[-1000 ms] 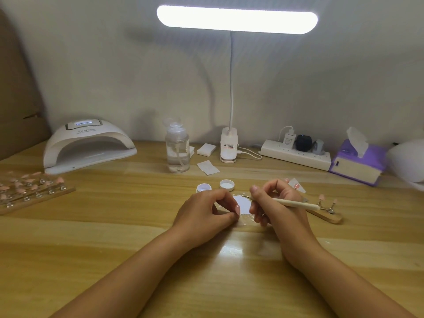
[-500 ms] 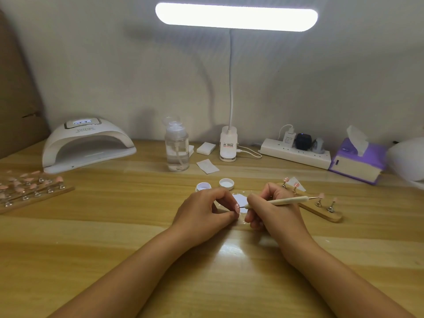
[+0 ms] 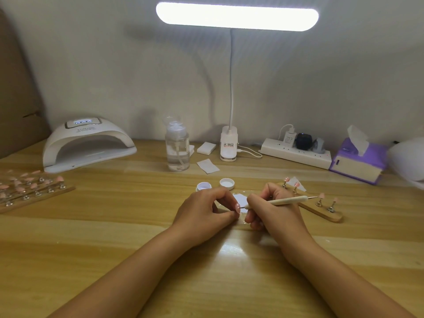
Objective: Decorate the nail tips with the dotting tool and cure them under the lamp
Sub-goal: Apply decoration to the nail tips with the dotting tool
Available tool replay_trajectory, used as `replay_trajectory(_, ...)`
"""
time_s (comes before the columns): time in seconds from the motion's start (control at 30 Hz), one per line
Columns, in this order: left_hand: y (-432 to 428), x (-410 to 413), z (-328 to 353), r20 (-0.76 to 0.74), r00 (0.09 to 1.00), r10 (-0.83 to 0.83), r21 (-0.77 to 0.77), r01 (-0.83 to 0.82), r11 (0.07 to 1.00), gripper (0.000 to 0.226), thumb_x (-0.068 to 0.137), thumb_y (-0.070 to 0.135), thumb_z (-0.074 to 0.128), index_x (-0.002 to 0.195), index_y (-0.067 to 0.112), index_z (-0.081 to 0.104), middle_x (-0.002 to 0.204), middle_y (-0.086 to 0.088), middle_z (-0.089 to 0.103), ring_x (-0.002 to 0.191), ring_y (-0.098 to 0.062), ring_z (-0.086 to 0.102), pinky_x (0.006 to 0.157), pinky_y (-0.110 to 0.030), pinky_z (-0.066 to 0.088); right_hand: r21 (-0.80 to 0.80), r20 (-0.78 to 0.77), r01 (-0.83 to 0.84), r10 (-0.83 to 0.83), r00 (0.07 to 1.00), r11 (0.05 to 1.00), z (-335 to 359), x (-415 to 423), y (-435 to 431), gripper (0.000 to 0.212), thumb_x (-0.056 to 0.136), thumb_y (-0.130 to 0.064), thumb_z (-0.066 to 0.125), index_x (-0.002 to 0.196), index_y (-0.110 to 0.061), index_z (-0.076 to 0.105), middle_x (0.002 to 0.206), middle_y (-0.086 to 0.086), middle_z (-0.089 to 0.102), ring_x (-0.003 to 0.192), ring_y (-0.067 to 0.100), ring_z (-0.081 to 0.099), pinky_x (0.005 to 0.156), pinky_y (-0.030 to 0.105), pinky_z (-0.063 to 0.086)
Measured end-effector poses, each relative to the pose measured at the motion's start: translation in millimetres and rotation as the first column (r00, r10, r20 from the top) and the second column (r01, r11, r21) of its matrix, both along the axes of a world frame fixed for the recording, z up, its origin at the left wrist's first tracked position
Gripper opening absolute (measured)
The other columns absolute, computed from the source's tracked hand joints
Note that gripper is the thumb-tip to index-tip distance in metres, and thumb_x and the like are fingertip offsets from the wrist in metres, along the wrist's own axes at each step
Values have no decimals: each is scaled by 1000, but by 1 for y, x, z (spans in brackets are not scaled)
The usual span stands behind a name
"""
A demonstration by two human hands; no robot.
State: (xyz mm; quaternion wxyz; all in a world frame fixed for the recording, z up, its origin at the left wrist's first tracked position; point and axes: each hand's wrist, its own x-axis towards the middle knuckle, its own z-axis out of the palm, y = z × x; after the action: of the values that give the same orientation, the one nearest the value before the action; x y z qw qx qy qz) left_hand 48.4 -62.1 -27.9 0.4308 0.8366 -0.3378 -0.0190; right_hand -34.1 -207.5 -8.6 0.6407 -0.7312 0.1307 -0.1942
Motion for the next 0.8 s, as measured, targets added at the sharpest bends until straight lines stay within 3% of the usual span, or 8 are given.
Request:
replay_trajectory(0.43, 0, 0, 0, -3, 1000, -2, -7, 2, 1000, 14, 80, 30, 73, 81, 42, 65, 86, 30, 67, 56, 1, 53, 65, -27, 44, 11, 8, -9, 8, 1000, 1000, 1, 0, 0, 22, 81, -3, 62, 67, -10, 48, 56, 16, 67, 42, 13, 55, 43, 20, 45)
replay_trajectory(0.6, 0, 0, 0, -9, 1000, -6, -1, 6, 1000, 14, 80, 31, 73, 82, 41, 65, 86, 30, 67, 56, 2, 52, 66, -28, 44, 84, 49, 43, -48, 998, 996, 2, -2, -2, 34, 81, -1, 57, 55, -18, 42, 46, 13, 55, 37, 14, 45, 37, 20, 37)
replay_trajectory(0.8, 1, 0, 1, -15, 1000, -6, 0, 6, 1000, 13, 80, 30, 74, 82, 40, 65, 86, 29, 67, 57, 2, 53, 67, -29, 46, 66, 52, 25, -28, 998, 998, 4, -3, 0, 35, 80, 1, 56, 55, -15, 39, 40, 8, 46, 34, 12, 40, 35, 19, 30)
